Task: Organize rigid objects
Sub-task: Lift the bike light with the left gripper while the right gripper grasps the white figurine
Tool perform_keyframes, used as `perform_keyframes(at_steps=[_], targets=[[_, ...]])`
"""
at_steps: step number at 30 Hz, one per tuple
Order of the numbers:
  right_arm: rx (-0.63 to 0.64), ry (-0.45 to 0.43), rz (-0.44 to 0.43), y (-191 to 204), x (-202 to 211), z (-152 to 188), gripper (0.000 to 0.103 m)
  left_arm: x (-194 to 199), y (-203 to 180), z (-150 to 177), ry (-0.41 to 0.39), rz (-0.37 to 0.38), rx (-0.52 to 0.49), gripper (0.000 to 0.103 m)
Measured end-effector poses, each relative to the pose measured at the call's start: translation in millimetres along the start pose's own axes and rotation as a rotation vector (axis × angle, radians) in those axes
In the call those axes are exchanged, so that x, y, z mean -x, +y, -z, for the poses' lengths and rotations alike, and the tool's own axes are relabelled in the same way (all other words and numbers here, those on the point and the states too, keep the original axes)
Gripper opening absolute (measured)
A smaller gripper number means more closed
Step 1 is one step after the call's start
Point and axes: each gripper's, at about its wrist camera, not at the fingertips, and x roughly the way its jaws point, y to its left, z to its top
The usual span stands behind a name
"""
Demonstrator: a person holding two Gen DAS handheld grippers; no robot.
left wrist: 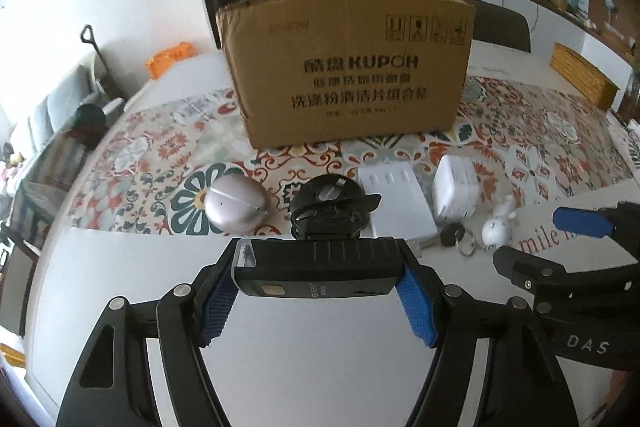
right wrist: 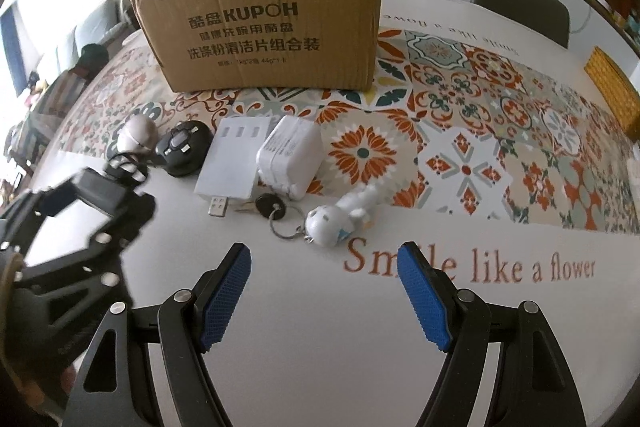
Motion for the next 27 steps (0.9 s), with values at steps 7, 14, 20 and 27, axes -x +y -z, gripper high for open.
perform_keyframes(at_steps=[7,14,20,27], targets=[[0.118,-0.01,-0.009,-9.0,-9.1,-8.8,0.076,-9.9,-13.8,5.4,0.034,-0.012,0.047,0.072],[0.194,-0.019,-0.021,-14.9,-24.3,-18.3,0.075,-17.2,-28.4,7.7,0.052,-0.029,0.051,0.072],[0.24,-0.015,-0.057,-13.9,-36.6,-23.0,0.075,-23.1,-29.2,9.4,0.071,-0.057,0.06,0.072],[0.258,-0.023,-0.112,-8.4,-44.7,-24.0,0.067,-25.2,-27.1,10.2,0.077,-0.074,0.055,0.072]])
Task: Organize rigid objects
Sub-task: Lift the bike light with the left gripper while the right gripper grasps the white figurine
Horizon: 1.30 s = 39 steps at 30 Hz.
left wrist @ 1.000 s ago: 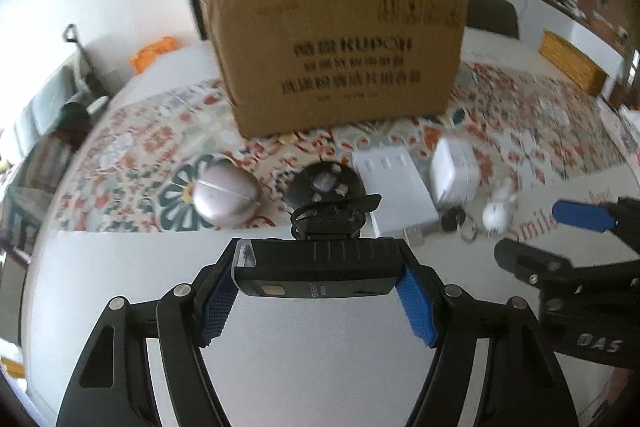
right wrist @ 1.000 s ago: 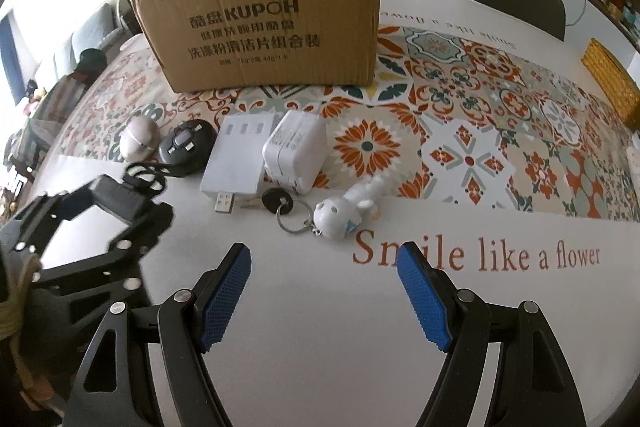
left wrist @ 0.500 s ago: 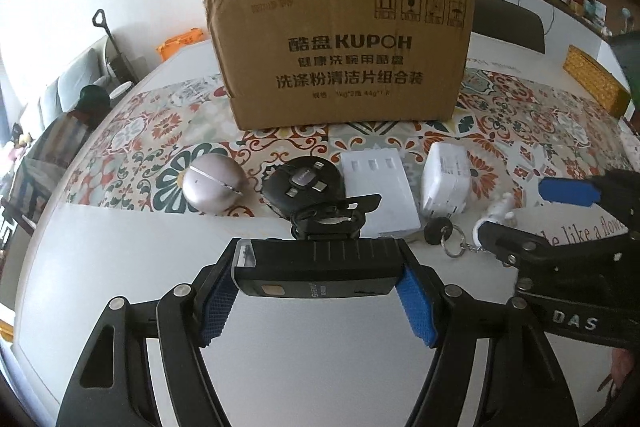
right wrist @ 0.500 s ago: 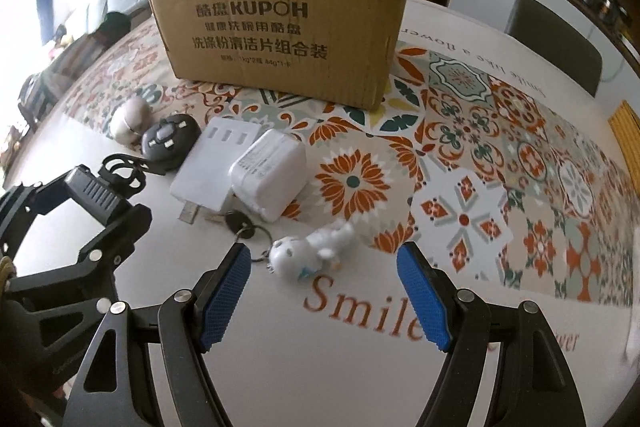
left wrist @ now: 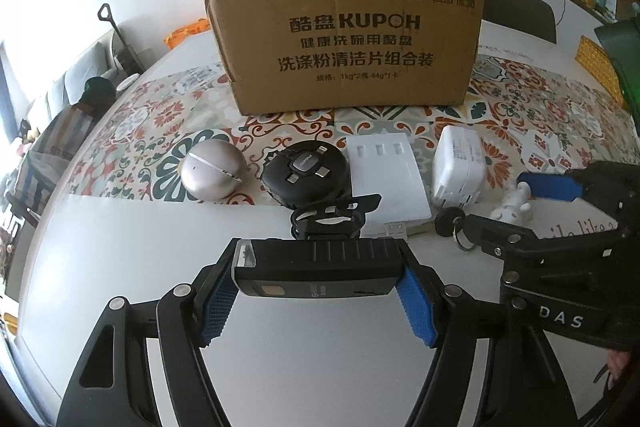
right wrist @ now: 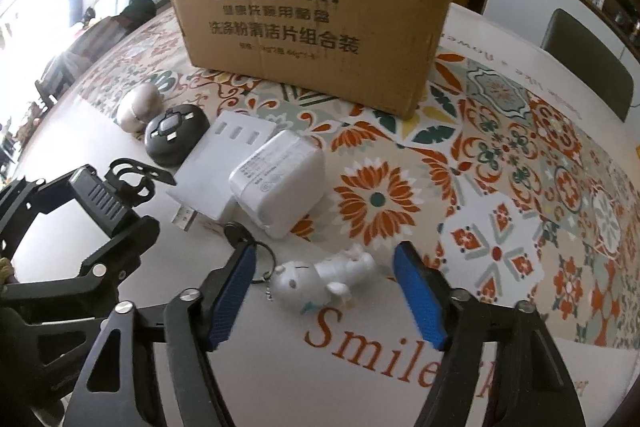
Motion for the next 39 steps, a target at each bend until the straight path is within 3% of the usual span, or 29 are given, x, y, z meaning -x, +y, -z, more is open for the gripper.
perform_keyframes(at_steps=[3,14,25,39], targets=[[0.008,0.01,-0.02,4.9,-4.0,1.5,0.054,1.8,1.3,0.5,-0.006,0.001,-0.003,0.072],[-0.098,-0.036,-0.018,9.5,22.5,9.2,0.054,20.0,17.7,-8.9,-0.027,0.041,-0.02,0.072],[-0.202,-0.079,-0.005,20.9,61.3,6.0,0.054,51.9,33.3,-31.8,-0.079,0.136,-0.068,0.072],[-0.287,-0.237,0.038,32.5,127.3,-25.0,0.054,96.5,71.1,-76.8,-0.167,0.195,-0.014,0.072]])
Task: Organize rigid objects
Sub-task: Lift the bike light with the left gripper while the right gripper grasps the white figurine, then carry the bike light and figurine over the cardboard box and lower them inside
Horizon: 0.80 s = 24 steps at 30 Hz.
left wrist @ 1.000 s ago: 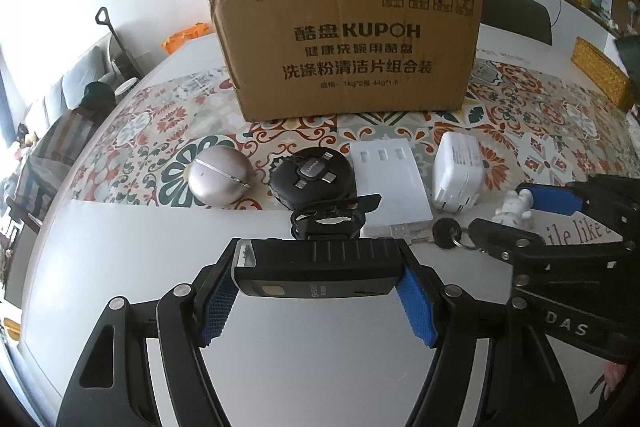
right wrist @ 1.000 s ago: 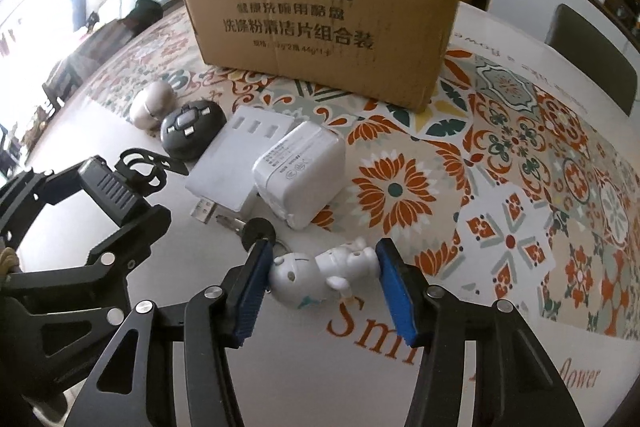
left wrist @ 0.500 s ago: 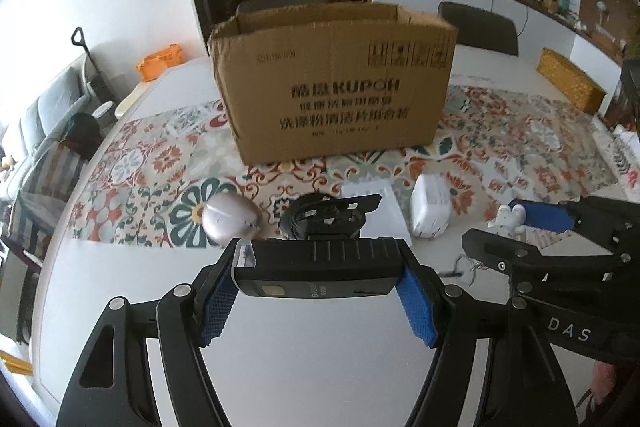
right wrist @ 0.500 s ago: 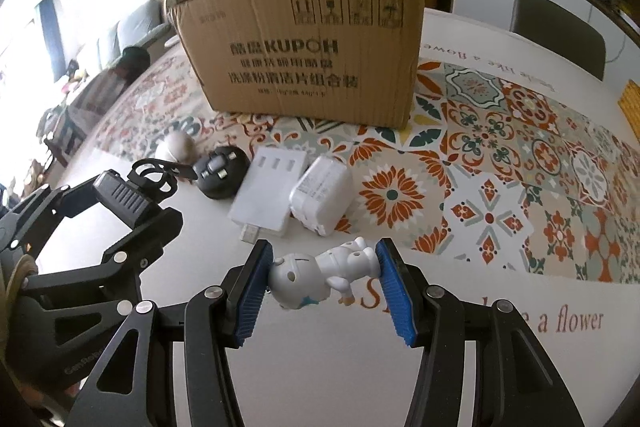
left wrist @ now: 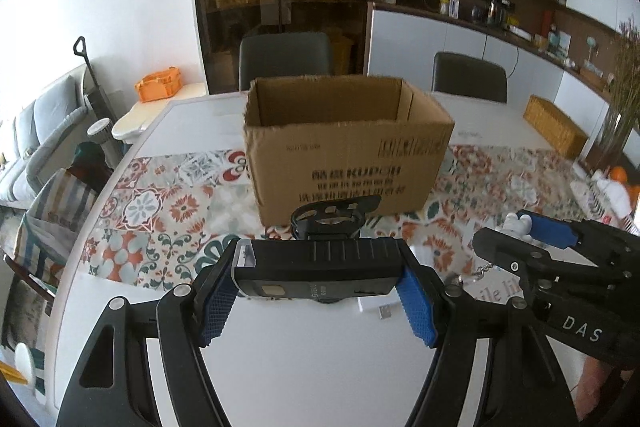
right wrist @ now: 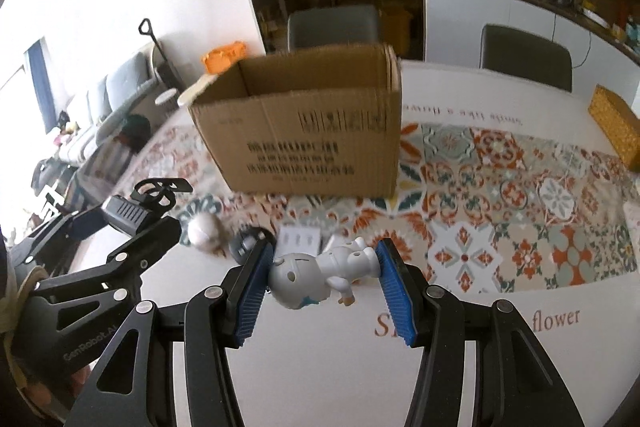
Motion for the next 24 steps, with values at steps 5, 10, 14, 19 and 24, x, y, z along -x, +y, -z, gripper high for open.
perform_keyframes(at_steps=[5,10,14,19,24], targets=[[-0.004,-0.057,-0.006,9.7,16.2,-14.0,0.054,13.6,9.7,-12.7,-0.028,-0.003,0.017,0.072],[-0.017,-0.103,-0.013,16.2,28.1,-24.8,0.054,24.8,17.0,-23.4,-0.049,0.012,0.016,0.072],[-0.015,-0.134,-0.018,22.3,35.7,-33.7,0.054,32.1,21.0,-33.1,-0.079,0.024,0.013,0.072],[0.008,-0.178,-0.001,29.9,42.9,-47.6,0.054,34.6,24.5,-50.4,-0.115,0.035,0.016,0.072],[0.016,-0.218,0.011,33.0,47.6,-63.9,0.054,34.2,27.0,-65.9,-0.141,0.05,0.011,0.072]])
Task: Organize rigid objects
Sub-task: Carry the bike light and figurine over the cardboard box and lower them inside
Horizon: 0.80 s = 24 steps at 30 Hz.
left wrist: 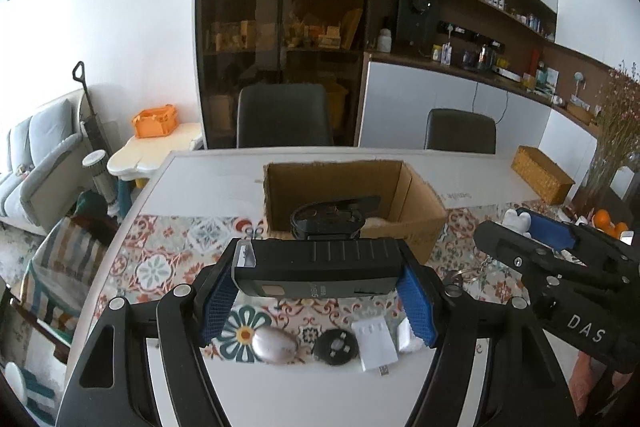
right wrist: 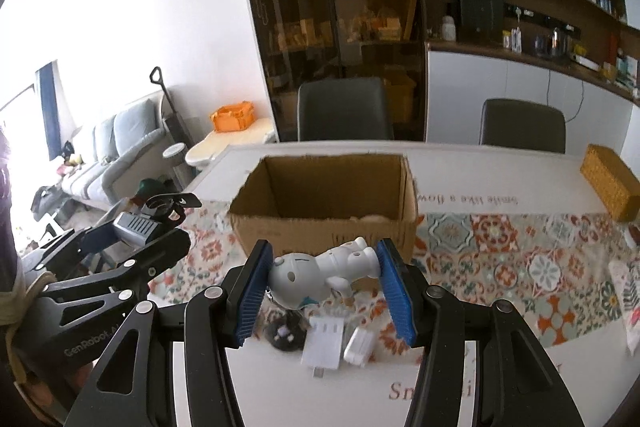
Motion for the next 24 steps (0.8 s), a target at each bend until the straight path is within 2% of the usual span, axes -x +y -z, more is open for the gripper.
perform_keyframes(at_steps=[10,16,24], targets=[[0.002,-0.062,0.013,-4.5,-6.4,-34.2,0.054,-21.5,4.6,-41.9,0.005,0.005,0.004,0.072],[-0.018,-0.052,0.013,-11.4,-25.4,-57.7,0.054,-41.3,3.1,-66.2,0.021,0.037,-0.013,0.072],[-0.023,-0.027,0.028,-20.5,-54.6,-85.6,0.054,-70.2,3.2,-93.9,0.053,0.041,-0.02,0.072]])
